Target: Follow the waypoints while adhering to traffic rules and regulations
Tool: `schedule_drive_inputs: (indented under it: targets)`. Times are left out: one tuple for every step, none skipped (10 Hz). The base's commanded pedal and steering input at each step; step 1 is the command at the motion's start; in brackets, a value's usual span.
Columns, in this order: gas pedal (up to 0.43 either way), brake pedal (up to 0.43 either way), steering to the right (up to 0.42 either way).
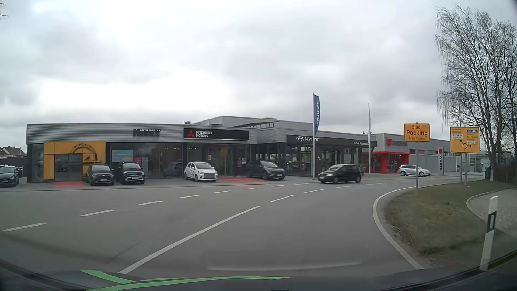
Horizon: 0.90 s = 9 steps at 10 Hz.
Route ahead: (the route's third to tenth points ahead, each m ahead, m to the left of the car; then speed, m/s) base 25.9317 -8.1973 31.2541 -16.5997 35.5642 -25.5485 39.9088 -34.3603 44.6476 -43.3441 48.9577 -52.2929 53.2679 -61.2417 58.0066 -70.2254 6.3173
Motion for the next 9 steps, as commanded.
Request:
schedule_drive_inputs:
  targets:
    - [0.079, 0.0, 0.13]
    - [0.079, 0.0, 0.125]
    - [0.079, 0.0, 0.123]
    - [0.079, 0.0, 0.122]
    - [0.079, 0.0, 0.122]
    - [0.079, 0.0, 0.122]
    - [0.079, 0.0, 0.122]
    - [0.079, 0.0, 0.122]
    - [0.079, 0.0, 0.122]
